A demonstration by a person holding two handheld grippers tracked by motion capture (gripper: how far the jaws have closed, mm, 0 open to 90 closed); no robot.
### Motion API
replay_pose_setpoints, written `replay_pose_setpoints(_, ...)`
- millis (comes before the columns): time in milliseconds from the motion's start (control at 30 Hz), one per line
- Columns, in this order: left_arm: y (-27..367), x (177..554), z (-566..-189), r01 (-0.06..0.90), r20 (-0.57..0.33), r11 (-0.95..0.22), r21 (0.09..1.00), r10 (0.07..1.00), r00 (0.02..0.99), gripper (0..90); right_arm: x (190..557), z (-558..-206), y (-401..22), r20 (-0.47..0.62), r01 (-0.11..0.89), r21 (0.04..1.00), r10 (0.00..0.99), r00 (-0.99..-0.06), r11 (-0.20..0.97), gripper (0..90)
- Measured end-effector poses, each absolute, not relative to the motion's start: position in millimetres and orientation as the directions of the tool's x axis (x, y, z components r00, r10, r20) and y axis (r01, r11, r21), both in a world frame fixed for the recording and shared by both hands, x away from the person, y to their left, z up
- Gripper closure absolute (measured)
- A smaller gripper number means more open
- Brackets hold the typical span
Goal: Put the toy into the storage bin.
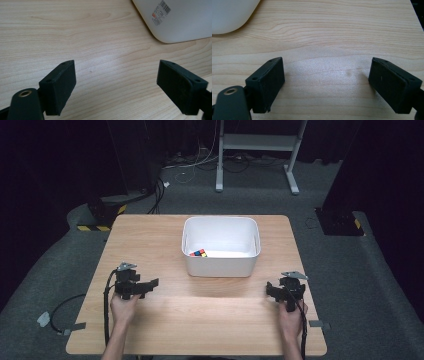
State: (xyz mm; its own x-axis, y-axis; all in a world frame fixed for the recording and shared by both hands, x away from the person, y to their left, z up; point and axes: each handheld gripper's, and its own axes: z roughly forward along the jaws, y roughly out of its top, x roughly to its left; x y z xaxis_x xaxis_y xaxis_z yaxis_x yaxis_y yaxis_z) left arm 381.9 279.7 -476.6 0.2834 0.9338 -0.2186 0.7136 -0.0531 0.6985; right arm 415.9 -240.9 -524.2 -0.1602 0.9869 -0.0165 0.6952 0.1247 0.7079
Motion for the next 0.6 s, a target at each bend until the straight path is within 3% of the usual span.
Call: replay_pose_setpoints(600,286,387,-494,0.720,-0.219,-0.026,0.694,0.944,0.245,16.6,416,-524,-241,-0.017,0.695,0.708,0.987,-0.160,0.125,13.0)
